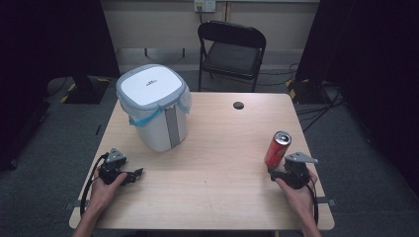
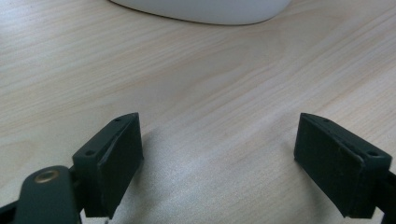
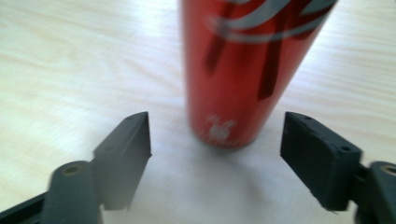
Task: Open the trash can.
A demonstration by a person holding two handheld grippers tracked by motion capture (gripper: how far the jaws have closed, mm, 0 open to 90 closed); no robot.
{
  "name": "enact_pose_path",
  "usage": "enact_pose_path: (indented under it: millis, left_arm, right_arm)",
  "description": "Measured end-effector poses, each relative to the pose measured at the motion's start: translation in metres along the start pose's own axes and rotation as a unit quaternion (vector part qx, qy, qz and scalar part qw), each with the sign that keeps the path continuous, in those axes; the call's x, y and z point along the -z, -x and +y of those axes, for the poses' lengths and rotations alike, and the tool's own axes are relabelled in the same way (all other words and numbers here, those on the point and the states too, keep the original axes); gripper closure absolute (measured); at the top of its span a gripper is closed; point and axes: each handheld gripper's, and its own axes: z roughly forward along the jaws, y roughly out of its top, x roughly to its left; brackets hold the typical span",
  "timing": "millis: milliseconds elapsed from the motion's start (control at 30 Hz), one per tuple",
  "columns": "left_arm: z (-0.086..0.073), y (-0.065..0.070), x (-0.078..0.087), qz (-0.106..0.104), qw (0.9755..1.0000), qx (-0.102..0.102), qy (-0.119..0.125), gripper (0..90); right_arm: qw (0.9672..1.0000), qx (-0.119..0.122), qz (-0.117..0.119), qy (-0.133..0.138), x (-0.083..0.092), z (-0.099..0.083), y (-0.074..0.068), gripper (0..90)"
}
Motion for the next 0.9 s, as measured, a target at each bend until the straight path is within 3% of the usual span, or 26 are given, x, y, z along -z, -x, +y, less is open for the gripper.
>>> enact_pose_path:
  millis: [33, 200, 300, 333, 400, 433, 600, 667, 767, 800, 833, 867, 900]
  left_arm:
    - [0.0, 0.0, 0.0, 0.001, 1.0, 0.001, -0.001, 14.9]
    - [0.0, 0.001, 0.0, 0.004, 1.0, 0.006, 0.0, 15.4]
    - [0.002, 0.003, 0.001, 0.006, 0.9998, 0.013, -0.01, 16.3]
    - [0.004, 0.003, 0.001, 0.005, 0.9997, 0.012, -0.019, 17.4]
    - [0.005, 0.003, 0.001, 0.005, 0.9997, 0.011, -0.02, 18.2]
    - [0.006, 0.002, 0.002, -0.002, 0.9998, 0.007, -0.021, 20.2]
    - [0.014, 0.003, 0.005, -0.004, 1.0, 0.007, -0.004, 25.9]
    - [0.025, 0.0, 0.007, 0.001, 1.0, 0.006, 0.005, 25.4]
    - [0.037, -0.009, 0.008, 0.01, 0.9997, 0.014, 0.018, 25.4]
    - [0.037, -0.009, 0.008, 0.01, 0.9997, 0.014, 0.018, 25.5]
    - [0.044, -0.018, 0.008, 0.018, 0.999, 0.027, 0.031, 25.7]
    - [0.044, -0.018, 0.008, 0.018, 0.999, 0.027, 0.031, 25.8]
    - [0.052, -0.027, 0.006, 0.031, 0.9985, 0.03, 0.033, 25.9]
  right_arm:
    - [0.9999, 0.012, 0.004, -0.004, 0.005, -0.003, -0.007, 28.2]
    - [0.9991, 0.028, 0.033, 0.002, 0.012, -0.004, -0.021, 34.7]
    - [0.9973, 0.044, 0.057, 0.014, 0.013, 0.004, -0.038, 35.6]
    - [0.9956, 0.054, 0.074, 0.019, 0.009, 0.013, -0.049, 36.9]
    - [0.9948, 0.059, 0.08, 0.022, 0.005, 0.018, -0.056, 37.5]
    - [0.9929, 0.067, 0.094, 0.028, -0.005, 0.031, -0.068, 39.9]
    - [0.9889, 0.077, 0.12, 0.041, -0.028, 0.054, -0.087, 43.0]
    - [0.9864, 0.075, 0.138, 0.047, -0.053, 0.074, -0.1, 44.6]
    - [0.9838, 0.084, 0.151, 0.048, -0.078, 0.097, -0.113, 46.0]
    - [0.9838, 0.084, 0.151, 0.048, -0.078, 0.097, -0.113, 46.0]
    - [0.9819, 0.093, 0.157, 0.051, -0.094, 0.115, -0.122, 45.8]
    - [0.9812, 0.1, 0.157, 0.053, -0.101, 0.125, -0.126, 45.1]
    - [0.9803, 0.105, 0.157, 0.058, -0.107, 0.135, -0.13, 44.9]
